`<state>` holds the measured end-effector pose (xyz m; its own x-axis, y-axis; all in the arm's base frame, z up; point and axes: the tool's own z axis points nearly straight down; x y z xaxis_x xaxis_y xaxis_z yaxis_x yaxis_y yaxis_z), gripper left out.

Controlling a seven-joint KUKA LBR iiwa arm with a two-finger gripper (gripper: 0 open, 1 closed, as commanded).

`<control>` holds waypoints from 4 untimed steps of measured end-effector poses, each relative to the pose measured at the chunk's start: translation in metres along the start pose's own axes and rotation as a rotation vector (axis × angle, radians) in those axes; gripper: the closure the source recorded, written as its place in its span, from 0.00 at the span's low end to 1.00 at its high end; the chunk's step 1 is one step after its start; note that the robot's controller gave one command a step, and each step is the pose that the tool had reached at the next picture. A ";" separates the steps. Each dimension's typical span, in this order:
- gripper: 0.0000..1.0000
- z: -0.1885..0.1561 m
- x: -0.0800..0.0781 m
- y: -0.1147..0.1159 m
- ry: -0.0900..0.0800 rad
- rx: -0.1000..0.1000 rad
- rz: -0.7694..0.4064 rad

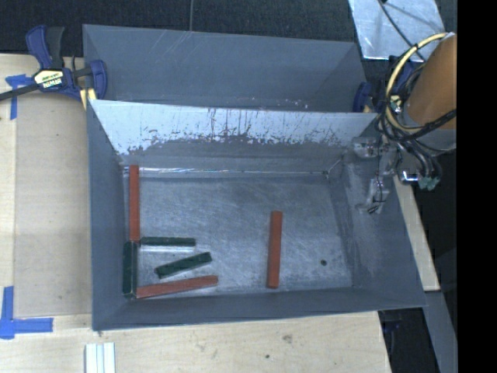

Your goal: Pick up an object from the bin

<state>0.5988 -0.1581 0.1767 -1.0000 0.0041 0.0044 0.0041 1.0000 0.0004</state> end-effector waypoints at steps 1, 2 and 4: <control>0.00 0.108 0.011 0.099 -0.004 -0.001 -0.447; 0.00 0.077 0.081 0.177 -0.006 0.000 -0.855; 0.00 0.108 0.076 0.153 -0.009 0.002 -0.742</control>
Offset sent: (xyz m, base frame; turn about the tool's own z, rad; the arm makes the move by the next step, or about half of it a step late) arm -0.0106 0.0976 -0.1067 -0.4485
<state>0.5234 -0.0044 0.0691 -0.7395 -0.6731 -0.0046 -0.6731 0.7395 -0.0019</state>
